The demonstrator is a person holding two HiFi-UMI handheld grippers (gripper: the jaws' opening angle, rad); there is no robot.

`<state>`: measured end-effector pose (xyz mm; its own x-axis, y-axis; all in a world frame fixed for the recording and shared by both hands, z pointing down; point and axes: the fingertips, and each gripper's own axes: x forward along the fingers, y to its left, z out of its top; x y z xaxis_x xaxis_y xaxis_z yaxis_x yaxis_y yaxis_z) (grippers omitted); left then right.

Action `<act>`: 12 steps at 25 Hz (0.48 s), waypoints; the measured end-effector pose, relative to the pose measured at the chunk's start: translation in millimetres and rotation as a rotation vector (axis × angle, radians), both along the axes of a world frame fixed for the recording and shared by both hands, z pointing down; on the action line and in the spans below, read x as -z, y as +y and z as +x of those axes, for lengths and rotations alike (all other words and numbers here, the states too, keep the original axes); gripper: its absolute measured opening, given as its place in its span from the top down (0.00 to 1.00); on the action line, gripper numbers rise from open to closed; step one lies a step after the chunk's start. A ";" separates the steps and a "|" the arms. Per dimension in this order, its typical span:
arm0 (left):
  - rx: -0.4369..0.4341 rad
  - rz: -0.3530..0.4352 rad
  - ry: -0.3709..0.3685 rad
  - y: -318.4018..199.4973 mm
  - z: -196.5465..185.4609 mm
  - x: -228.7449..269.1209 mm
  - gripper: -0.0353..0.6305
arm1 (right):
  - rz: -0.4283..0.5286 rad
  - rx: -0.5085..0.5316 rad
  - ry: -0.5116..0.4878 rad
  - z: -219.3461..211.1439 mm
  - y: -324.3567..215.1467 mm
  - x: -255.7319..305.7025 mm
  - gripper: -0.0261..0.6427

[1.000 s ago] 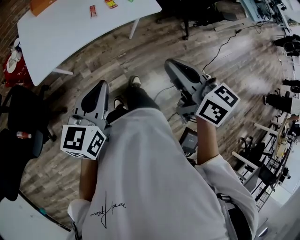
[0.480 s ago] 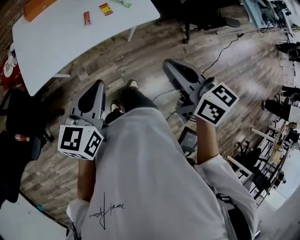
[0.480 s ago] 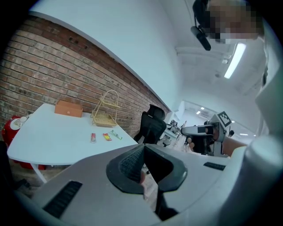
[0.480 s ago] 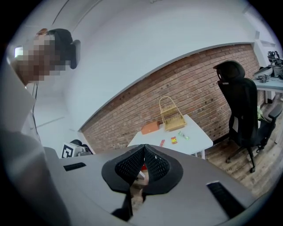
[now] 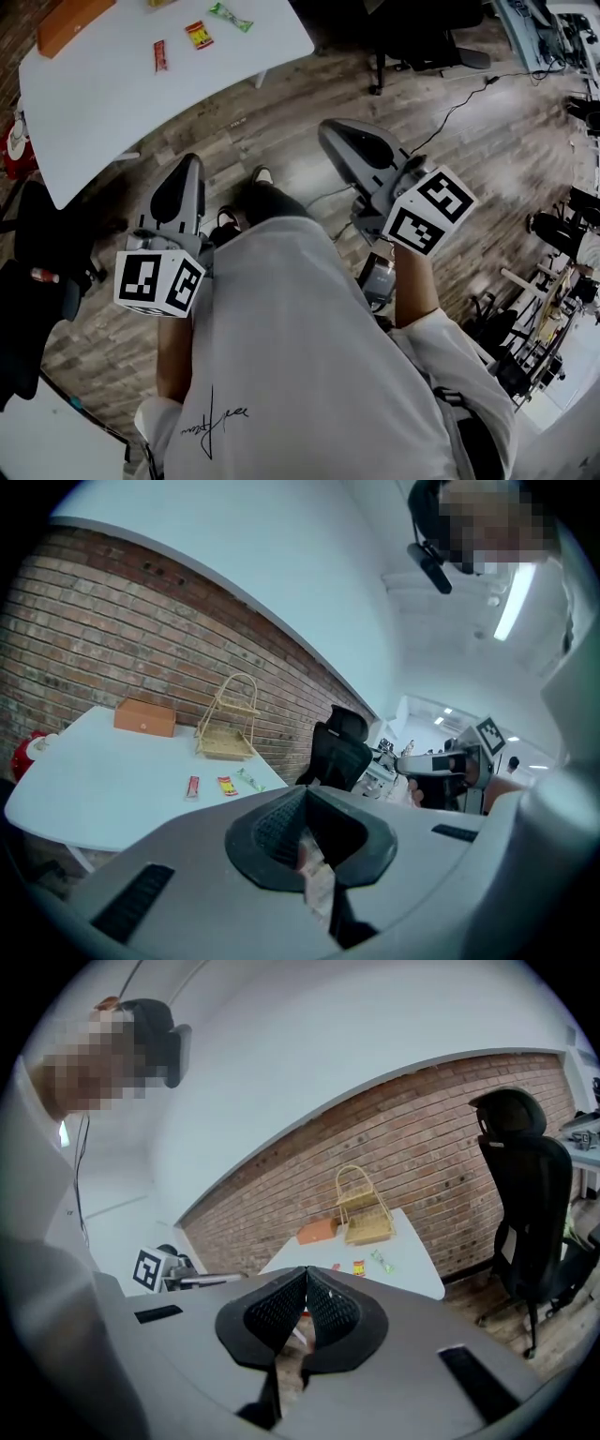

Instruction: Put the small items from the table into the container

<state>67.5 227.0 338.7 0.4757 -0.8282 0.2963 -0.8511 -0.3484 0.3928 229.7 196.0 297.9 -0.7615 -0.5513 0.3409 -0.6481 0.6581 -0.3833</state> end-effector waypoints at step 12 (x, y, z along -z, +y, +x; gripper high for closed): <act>0.072 0.029 0.001 -44.5 25.1 20.4 0.94 | 0.103 0.172 0.091 -1.8 -19.5 0.2 0.93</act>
